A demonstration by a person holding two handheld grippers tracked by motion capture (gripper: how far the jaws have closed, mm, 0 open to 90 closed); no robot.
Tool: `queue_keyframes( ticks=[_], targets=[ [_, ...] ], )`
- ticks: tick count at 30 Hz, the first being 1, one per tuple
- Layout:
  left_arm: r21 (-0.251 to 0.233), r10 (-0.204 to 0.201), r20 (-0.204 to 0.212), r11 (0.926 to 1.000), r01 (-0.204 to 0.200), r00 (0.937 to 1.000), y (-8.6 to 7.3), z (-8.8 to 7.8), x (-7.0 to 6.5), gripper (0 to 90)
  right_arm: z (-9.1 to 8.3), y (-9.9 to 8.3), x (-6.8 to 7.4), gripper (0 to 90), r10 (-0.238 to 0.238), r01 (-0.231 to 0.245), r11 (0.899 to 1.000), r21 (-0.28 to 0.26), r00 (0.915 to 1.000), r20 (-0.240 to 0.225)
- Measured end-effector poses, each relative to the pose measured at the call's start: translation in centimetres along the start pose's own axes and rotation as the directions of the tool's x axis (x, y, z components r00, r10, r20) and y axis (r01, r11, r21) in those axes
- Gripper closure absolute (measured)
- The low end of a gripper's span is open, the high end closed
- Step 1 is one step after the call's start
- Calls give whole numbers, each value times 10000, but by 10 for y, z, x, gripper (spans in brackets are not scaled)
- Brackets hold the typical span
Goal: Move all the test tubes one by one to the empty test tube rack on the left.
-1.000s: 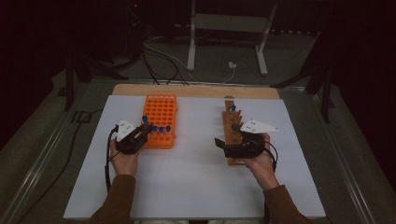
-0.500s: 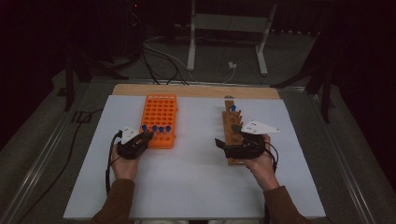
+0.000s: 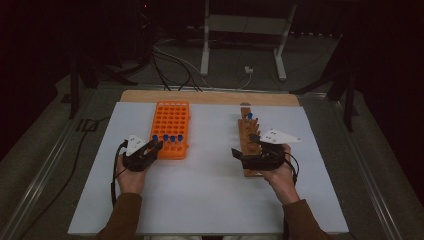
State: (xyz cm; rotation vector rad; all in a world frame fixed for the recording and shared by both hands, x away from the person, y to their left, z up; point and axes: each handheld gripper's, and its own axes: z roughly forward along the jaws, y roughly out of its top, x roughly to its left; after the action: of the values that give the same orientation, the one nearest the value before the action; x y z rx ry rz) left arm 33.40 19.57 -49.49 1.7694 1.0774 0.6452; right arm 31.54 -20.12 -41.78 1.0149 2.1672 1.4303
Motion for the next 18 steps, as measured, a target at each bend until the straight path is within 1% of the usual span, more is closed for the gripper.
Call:
queue_keyframes(
  ticks=[6,11,13,14,15,16,18],
  targets=[
    [366,265,-118,9990,-260,9996,2,6,-2,777,1,1,-4,151,66,-66,10000,15,9998,192],
    [472,129,6,9988,-129,9999,1,5,0,776,2,1,-7,151,66,-67,10000,28,9992,388],
    [454,-21,111,9990,16,9999,1,4,1,770,3,1,-8,151,43,-45,10000,47,9990,441],
    [411,-142,229,9991,132,9996,0,3,2,762,4,2,-9,150,37,-40,10000,63,9989,463],
    [319,-298,287,9991,289,9991,0,1,2,737,4,2,-9,151,49,-54,9999,95,9986,529],
    [246,-412,257,9989,406,9988,1,-1,2,694,4,3,-10,151,12,-17,10000,92,9983,579],
    [106,-540,213,9985,538,9983,2,-5,2,608,4,4,-12,150,16,-24,9999,116,9978,664]
  ],
)
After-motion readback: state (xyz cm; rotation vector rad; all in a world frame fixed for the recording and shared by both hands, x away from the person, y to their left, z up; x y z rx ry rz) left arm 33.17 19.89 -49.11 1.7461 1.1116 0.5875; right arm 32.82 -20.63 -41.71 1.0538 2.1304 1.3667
